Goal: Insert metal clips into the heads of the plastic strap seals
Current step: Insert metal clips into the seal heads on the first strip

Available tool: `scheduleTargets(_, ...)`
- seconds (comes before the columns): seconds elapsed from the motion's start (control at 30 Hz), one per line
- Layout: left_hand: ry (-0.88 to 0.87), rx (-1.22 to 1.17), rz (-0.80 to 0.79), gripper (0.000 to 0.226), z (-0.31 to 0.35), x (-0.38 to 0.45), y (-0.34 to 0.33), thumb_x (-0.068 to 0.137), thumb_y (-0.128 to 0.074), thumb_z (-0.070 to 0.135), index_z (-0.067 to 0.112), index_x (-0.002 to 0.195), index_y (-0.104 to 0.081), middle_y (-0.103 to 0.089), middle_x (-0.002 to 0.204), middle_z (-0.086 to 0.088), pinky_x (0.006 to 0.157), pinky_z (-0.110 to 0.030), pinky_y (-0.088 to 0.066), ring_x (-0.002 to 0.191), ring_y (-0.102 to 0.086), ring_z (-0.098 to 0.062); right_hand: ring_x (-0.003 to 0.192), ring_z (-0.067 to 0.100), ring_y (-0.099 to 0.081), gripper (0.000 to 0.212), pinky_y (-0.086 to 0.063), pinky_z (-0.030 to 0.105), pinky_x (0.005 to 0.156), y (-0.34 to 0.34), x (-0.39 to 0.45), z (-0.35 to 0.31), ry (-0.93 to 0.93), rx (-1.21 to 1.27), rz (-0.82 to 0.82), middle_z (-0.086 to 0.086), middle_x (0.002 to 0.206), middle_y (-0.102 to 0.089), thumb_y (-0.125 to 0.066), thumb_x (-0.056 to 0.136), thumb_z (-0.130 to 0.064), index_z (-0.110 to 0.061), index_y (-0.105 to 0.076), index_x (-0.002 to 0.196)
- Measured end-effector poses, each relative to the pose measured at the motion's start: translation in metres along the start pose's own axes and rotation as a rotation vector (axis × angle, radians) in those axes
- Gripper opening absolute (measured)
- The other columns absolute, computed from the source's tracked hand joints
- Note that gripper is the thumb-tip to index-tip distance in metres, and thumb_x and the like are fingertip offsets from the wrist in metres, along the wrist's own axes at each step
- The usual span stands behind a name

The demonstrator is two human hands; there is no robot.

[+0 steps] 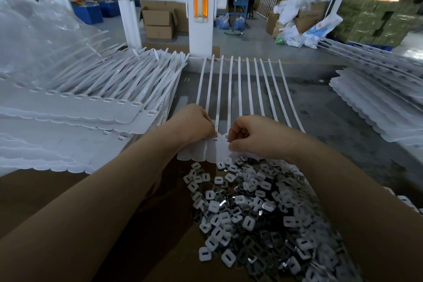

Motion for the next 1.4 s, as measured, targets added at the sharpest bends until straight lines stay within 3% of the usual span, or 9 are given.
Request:
scheduleTargets(0.2, 0.046, -0.037, -0.037, 0.01, 0.0, 0.003, -0.003, 0.083, -0.073, 0.016, 0.015, 0.093, -0.07, -0.067, 0.097, -0.005, 0.08, -0.034, -0.054, 0.093, -0.063, -0.021, 0.079, 0.003, -0.058, 0.006, -0.045, 0.019, 0.063, 0.0, 0.003, 0.002, 0.01, 0.02, 0.002, -0.012, 0.089, -0.062, -0.067, 0.089, -0.025, -0.028, -0.062, 0.089)
scheduleTargets(0.4, -0.003, -0.03, -0.016, 0.017, 0.001, 0.001, -0.001, 0.084, -0.073, 0.019, 0.027, 0.075, -0.061, -0.061, 0.084, 0.005, 0.057, -0.022, -0.039, 0.079, -0.056, -0.008, 0.053, -0.002, -0.054, 0.013, -0.045, 0.016, 0.05, -0.002, 0.001, -0.003, 0.081, 0.067, -0.069, -0.005, 0.071, -0.064, -0.078, 0.08, -0.019, -0.029, -0.07, 0.08)
scheduleTargets(0.47, -0.021, -0.042, -0.019, 0.018, 0.0, 0.0, -0.001, 0.084, -0.072, 0.019, 0.028, 0.075, -0.06, -0.061, 0.084, 0.006, 0.058, -0.022, -0.038, 0.078, -0.055, -0.006, 0.056, -0.004, -0.052, 0.013, -0.042, 0.01, 0.05, -0.003, -0.003, -0.011, 0.177, 0.074, -0.106, -0.002, 0.076, -0.064, -0.079, 0.079, -0.019, -0.03, -0.072, 0.08)
scheduleTargets(0.53, -0.033, -0.053, -0.028, 0.017, -0.001, -0.001, -0.001, 0.083, -0.072, 0.018, 0.028, 0.076, -0.061, -0.062, 0.084, 0.006, 0.06, -0.024, -0.041, 0.079, -0.057, -0.007, 0.063, -0.005, -0.053, 0.012, -0.043, 0.01, 0.057, -0.005, -0.008, -0.023, 0.275, 0.045, -0.168, -0.012, 0.075, -0.062, -0.079, 0.078, -0.025, -0.035, -0.073, 0.08)
scheduleTargets(0.8, -0.042, -0.054, -0.034, 0.016, -0.002, -0.002, 0.0, 0.084, -0.074, 0.021, 0.027, 0.076, -0.061, -0.063, 0.084, 0.004, 0.058, -0.023, -0.039, 0.078, -0.057, -0.009, 0.072, 0.008, -0.063, 0.017, -0.053, 0.027, 0.071, -0.024, -0.029, -0.045, 0.371, -0.11, -0.469, -0.009, 0.081, -0.068, -0.078, 0.081, -0.022, -0.036, -0.072, 0.089)
scheduleTargets(0.93, -0.046, -0.06, -0.03, 0.016, -0.003, -0.003, -0.001, 0.084, -0.074, 0.022, 0.026, 0.077, -0.061, -0.062, 0.083, 0.004, 0.058, -0.024, -0.039, 0.078, -0.057, -0.009, 0.077, 0.004, -0.063, 0.02, -0.052, 0.022, 0.073, -0.026, -0.028, -0.044, 0.351, -0.167, -0.454, -0.009, 0.087, -0.068, -0.079, 0.079, -0.03, -0.038, -0.071, 0.096)
scheduleTargets(1.03, -0.056, -0.06, -0.033, 0.014, -0.003, -0.003, -0.001, 0.085, -0.073, 0.021, 0.026, 0.078, -0.062, -0.062, 0.083, 0.004, 0.058, -0.024, -0.039, 0.078, -0.056, -0.008, 0.083, 0.005, -0.065, 0.02, -0.054, 0.03, 0.082, -0.028, -0.029, -0.046, 0.351, -0.144, -0.46, -0.008, 0.093, -0.07, -0.079, 0.079, -0.031, -0.036, -0.072, 0.098)
scheduleTargets(1.27, -0.067, -0.057, -0.034, 0.016, -0.001, -0.003, 0.0, 0.085, -0.073, 0.019, 0.025, 0.077, -0.061, -0.061, 0.08, 0.006, 0.058, -0.023, -0.039, 0.075, -0.054, -0.006, 0.08, 0.002, -0.062, 0.02, -0.05, 0.02, 0.075, -0.029, -0.028, -0.047, 0.336, -0.175, -0.44, -0.009, 0.091, -0.069, -0.077, 0.081, -0.028, -0.035, -0.072, 0.098)
scheduleTargets(1.4, -0.071, -0.059, -0.029, 0.016, -0.002, -0.004, 0.0, 0.085, -0.073, 0.019, 0.025, 0.077, -0.061, -0.06, 0.079, 0.005, 0.057, -0.023, -0.038, 0.074, -0.054, -0.007, 0.075, -0.009, -0.06, 0.014, -0.044, 0.005, 0.065, -0.029, -0.028, -0.047, 0.332, -0.204, -0.423, -0.019, 0.08, -0.066, -0.077, 0.081, -0.027, -0.03, -0.073, 0.095)
Point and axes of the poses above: each hand's wrist, its own x-axis towards the middle knuckle, its own y-axis out of the back of the hand, z = x × y, the point moved 6 cm from there along x, towards the middle knuckle
